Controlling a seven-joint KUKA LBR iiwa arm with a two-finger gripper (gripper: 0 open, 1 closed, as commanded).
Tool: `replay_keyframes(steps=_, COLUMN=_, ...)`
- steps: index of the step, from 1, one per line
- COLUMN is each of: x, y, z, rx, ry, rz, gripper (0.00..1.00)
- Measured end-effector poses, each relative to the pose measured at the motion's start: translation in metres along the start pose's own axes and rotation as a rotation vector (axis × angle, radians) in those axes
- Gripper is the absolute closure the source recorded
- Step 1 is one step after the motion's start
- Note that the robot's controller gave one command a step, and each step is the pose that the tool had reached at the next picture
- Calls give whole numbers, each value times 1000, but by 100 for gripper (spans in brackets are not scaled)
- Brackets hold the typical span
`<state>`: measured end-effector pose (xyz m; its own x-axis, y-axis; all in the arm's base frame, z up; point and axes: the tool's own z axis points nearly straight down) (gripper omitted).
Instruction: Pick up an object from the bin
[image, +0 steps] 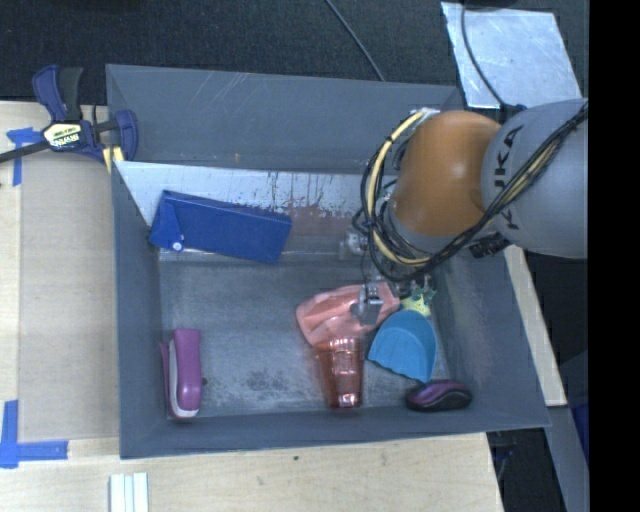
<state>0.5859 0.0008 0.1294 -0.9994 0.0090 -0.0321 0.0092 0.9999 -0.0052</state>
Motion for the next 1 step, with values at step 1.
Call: replay_keyframes(steps=1, x=-12, y=-7, z=1, rx=1, ry=-2, rz=28, gripper=0)
